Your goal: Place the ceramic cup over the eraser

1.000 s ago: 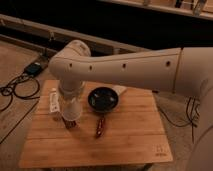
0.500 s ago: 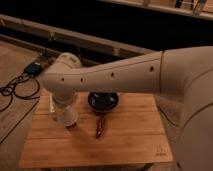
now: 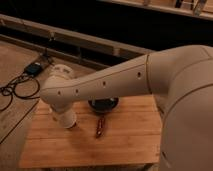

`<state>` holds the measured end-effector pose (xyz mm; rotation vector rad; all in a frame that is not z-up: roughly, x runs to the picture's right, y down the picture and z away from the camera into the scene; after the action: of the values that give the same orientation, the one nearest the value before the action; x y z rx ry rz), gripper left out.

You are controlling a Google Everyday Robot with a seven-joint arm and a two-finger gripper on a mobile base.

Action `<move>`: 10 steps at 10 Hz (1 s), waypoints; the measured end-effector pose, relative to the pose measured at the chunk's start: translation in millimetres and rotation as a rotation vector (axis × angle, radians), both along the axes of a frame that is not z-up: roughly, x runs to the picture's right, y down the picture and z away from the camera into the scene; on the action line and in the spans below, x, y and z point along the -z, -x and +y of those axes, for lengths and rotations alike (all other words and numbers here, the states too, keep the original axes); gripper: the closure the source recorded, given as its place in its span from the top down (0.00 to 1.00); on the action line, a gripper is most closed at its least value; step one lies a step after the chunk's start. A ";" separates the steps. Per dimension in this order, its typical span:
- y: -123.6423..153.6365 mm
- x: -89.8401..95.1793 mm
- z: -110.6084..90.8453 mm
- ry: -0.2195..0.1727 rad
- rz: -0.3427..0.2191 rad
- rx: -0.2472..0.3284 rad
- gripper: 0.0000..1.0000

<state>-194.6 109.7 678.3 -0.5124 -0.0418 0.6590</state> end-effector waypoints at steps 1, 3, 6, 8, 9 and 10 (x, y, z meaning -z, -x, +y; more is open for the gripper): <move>-0.5 -6.7 3.8 0.004 0.003 0.005 0.00; -0.7 -24.4 13.8 0.015 0.010 0.022 0.00; 3.0 -46.1 23.9 0.035 0.006 0.030 0.00; 6.2 -57.9 28.5 0.048 -0.003 0.031 0.00; 7.1 -64.9 30.4 0.053 -0.006 0.029 0.07; 6.4 -69.9 31.9 0.058 -0.007 0.028 0.16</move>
<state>-201.0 141.5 748.2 -0.5702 -0.0217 0.6324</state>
